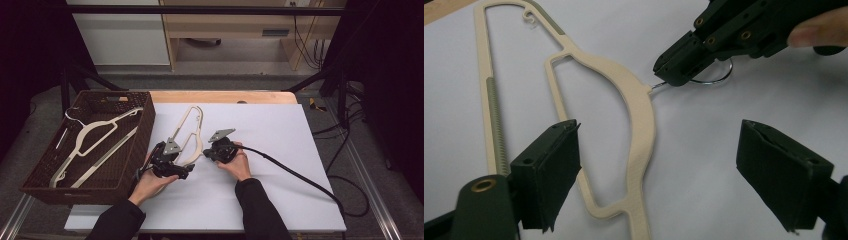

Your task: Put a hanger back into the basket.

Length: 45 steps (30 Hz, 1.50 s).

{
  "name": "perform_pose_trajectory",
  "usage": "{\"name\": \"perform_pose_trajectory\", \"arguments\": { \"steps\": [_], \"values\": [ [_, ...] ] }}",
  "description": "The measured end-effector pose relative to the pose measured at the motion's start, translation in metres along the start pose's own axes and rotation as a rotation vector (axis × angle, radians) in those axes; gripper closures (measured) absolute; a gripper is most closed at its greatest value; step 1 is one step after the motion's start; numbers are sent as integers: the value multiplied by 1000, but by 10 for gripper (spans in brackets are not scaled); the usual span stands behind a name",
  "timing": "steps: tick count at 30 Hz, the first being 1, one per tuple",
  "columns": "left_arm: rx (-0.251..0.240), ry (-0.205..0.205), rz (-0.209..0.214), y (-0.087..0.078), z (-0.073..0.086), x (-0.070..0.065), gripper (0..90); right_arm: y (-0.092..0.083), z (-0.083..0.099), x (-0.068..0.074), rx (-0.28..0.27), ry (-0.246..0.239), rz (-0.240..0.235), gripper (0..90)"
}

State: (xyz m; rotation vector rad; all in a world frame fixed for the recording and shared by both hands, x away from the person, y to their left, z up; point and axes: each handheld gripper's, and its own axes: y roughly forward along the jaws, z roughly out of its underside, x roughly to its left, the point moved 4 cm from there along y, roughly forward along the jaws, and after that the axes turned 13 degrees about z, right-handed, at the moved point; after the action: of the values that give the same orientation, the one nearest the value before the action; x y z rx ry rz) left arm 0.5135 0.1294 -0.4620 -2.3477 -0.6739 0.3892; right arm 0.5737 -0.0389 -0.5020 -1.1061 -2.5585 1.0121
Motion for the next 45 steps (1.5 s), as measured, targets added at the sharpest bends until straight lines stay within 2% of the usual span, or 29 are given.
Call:
{"name": "perform_pose_trajectory", "arguments": {
  "steps": [3,4,6,12,14,18,27,32,35,37,43,45],
  "values": [
    [10,-2,-5,3,-1,1,172,-4,-3,0,-5,2,-7,887],
    [13,2,-8,4,-2,1,172,-7,-5,0,-3,16,-8,888],
    [15,0,-10,9,-4,2,183,-11,-9,0,-8,5,-13,888],
    [78,4,-32,25,1,8,209,-12,-11,1,-8,8,-12,888],
    [84,4,-38,27,2,10,227,-12,-11,1,-10,3,-13,888],
    [94,-8,-59,33,5,19,270,-16,-12,1,-14,0,-17,889],
    [128,4,-37,45,8,21,427,-21,-15,3,-21,-4,-19,889],
    [117,12,-28,44,7,21,571,-23,-17,3,-21,-10,-22,889],
    [126,35,-15,43,6,16,663,-25,-17,3,-21,-9,-24,889],
    [132,44,-22,43,5,13,711,-26,-18,4,-24,-11,-26,888],
    [134,44,-20,38,4,11,720,-31,-20,5,-38,-11,-28,891],
    [135,48,-25,36,4,10,724,-37,-24,5,-61,1,-35,844]
  ]
}}
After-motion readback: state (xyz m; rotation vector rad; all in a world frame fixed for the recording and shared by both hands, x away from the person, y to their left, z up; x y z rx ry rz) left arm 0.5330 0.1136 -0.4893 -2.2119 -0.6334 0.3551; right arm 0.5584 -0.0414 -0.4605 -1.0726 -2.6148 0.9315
